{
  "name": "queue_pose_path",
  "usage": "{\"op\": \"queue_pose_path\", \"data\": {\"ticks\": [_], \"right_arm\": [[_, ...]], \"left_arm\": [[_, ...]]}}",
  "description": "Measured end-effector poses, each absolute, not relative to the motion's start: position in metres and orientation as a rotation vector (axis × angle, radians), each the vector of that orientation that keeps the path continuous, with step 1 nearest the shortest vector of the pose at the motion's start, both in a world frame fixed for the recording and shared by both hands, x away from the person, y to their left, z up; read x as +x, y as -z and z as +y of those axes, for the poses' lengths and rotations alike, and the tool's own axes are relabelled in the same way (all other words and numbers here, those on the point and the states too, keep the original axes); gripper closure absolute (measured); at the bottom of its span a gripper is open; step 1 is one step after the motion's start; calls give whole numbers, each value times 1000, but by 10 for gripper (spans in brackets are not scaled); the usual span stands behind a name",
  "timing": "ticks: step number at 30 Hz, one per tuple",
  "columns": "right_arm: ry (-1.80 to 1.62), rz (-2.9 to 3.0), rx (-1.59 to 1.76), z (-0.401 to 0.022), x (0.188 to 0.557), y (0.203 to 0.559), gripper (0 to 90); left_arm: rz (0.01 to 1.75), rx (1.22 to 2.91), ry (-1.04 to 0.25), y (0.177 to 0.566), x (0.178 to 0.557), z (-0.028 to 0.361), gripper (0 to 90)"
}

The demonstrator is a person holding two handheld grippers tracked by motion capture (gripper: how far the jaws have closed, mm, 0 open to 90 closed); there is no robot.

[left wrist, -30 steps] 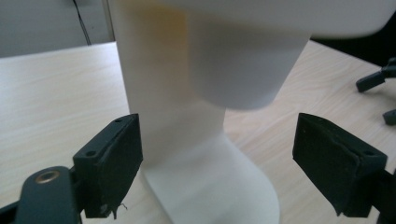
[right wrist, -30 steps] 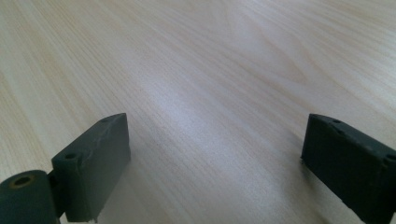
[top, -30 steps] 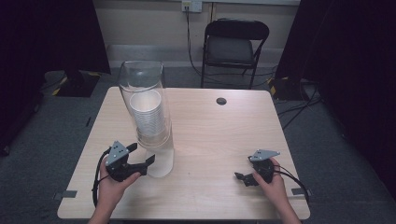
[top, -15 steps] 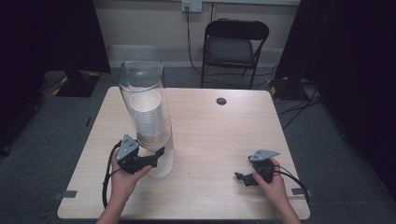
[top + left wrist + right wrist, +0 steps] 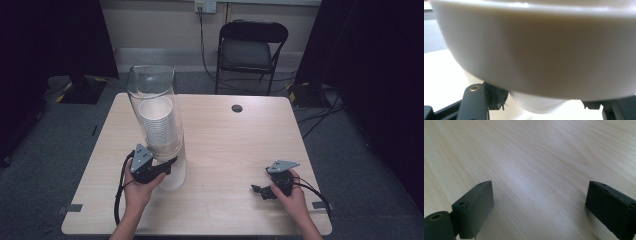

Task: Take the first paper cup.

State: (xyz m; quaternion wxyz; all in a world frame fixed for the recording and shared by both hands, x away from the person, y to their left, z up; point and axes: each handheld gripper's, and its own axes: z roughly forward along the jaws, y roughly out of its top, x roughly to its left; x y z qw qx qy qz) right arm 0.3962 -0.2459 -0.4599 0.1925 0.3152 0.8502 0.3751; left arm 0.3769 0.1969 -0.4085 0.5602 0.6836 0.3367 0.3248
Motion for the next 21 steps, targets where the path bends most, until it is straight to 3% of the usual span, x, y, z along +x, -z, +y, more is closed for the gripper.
{"op": "queue_pose_path", "data": {"ticks": [21], "right_arm": [[-1052, 2387, 884, -246, 396, 460, 72]], "left_arm": [[804, 1624, -790, 409, 376, 193, 359]]}}
